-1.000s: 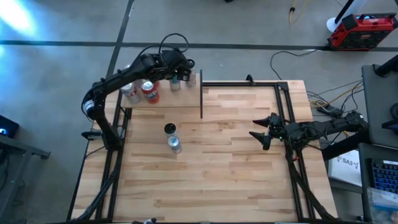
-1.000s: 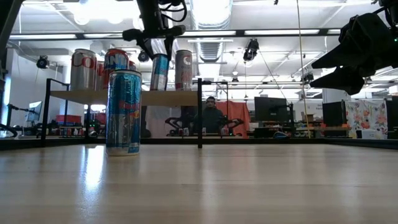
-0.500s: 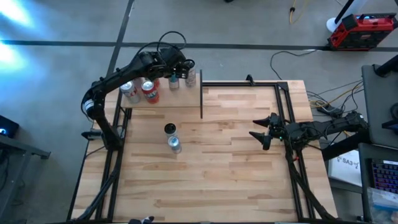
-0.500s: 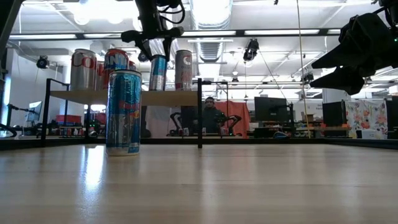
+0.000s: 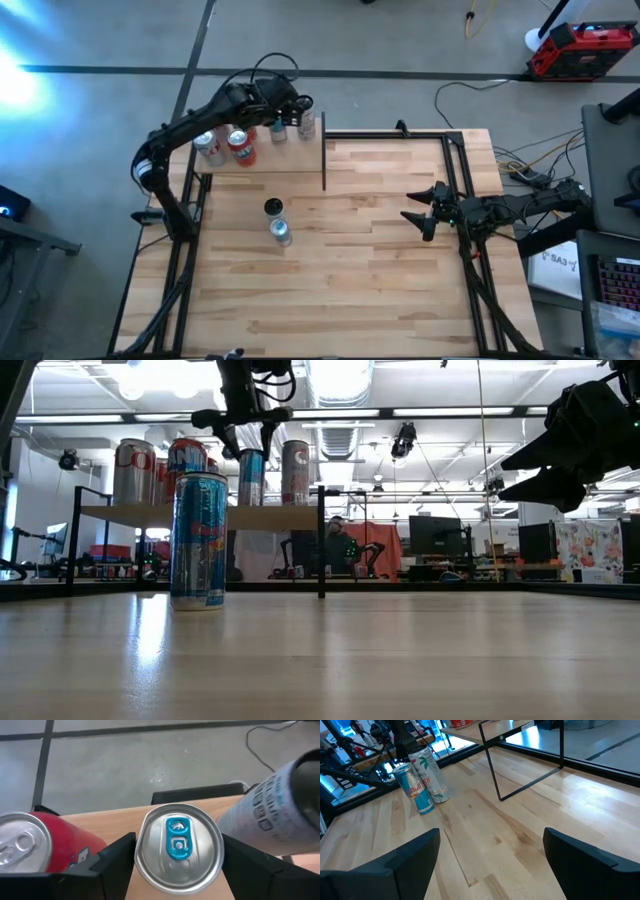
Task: Place canned beverage on shelf
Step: Put the bottom blue soda can on the shelf
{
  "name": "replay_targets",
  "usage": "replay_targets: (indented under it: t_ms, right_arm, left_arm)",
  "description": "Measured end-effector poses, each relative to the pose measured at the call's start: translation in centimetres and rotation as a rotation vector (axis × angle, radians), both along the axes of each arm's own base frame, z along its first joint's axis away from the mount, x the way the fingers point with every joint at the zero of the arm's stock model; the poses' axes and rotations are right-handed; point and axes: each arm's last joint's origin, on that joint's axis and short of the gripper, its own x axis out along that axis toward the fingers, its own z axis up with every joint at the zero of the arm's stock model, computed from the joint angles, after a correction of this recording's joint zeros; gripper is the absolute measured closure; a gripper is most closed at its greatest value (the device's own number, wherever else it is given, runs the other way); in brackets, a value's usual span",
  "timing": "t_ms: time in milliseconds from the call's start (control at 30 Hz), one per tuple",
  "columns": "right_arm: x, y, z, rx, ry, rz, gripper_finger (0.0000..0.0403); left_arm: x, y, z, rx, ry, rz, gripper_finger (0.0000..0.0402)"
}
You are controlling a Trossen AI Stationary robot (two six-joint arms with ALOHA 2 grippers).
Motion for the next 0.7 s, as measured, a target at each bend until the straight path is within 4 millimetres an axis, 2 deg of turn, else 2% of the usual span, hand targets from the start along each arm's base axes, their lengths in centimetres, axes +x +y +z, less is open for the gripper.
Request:
replay_targets:
  t_ms: [367,700]
  right_arm:
    - [0.0,0.0,0.0,0.0,0.0,0.0,0.0067]
    - [0.0,0.0,0.0,0.0,0.0,0.0,0.0067]
  left_arm:
    - [0.02,0.05,-0.17,-0.007,-0.027,0.049,0.0126]
    - [-0.27,-0.13,-0.27,-0.038,-0.084,0.16,0.0067]
